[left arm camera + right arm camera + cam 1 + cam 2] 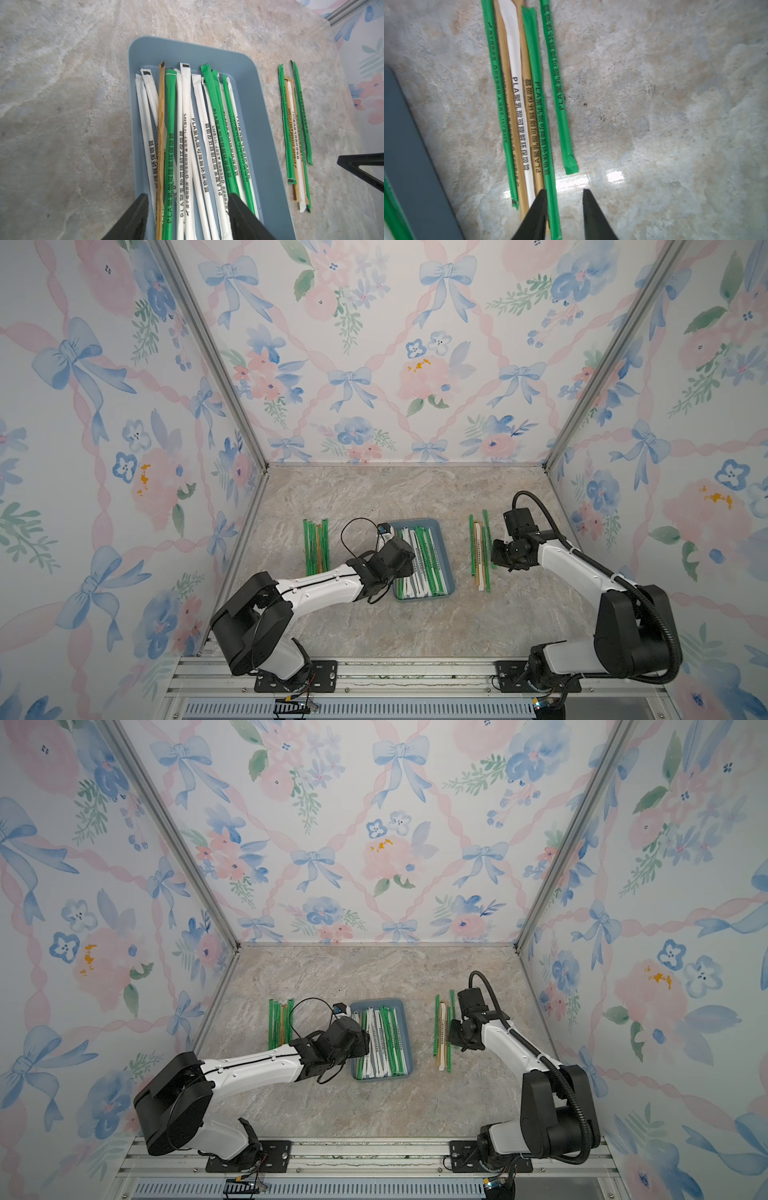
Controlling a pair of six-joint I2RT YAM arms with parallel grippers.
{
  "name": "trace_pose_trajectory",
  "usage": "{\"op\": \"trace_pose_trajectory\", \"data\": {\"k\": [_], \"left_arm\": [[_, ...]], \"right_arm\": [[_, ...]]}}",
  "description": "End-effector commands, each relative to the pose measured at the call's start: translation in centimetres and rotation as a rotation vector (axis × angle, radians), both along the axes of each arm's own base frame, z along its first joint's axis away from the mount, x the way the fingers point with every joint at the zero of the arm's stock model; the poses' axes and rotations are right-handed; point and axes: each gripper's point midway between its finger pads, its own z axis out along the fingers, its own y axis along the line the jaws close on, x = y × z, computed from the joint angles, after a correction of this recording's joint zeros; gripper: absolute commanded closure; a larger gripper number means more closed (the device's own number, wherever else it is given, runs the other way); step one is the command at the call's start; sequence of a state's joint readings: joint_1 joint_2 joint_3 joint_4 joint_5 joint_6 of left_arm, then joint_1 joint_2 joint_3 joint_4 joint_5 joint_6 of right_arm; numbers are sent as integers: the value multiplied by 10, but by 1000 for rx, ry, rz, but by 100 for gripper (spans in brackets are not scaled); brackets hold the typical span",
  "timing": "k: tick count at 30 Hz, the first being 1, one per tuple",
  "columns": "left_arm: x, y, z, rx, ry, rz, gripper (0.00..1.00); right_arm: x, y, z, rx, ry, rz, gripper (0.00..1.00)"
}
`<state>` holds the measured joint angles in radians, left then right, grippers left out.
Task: Put the straws into the storage box
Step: Pick up the straw from the center of the board.
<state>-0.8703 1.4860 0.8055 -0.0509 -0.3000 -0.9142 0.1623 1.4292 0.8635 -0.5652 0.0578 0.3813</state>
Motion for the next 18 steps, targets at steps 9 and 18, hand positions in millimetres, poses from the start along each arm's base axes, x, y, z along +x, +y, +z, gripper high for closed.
{"op": "trace_pose_trajectory", "data": {"k": [9,18], "left_arm": [[3,18,13,27,-57,24,27],[3,29,12,34,-61,45,24]], "right_arm": [[41,-13,-16,-46,37,17,69],[50,-4,-30,-12,63,45,69]]}}
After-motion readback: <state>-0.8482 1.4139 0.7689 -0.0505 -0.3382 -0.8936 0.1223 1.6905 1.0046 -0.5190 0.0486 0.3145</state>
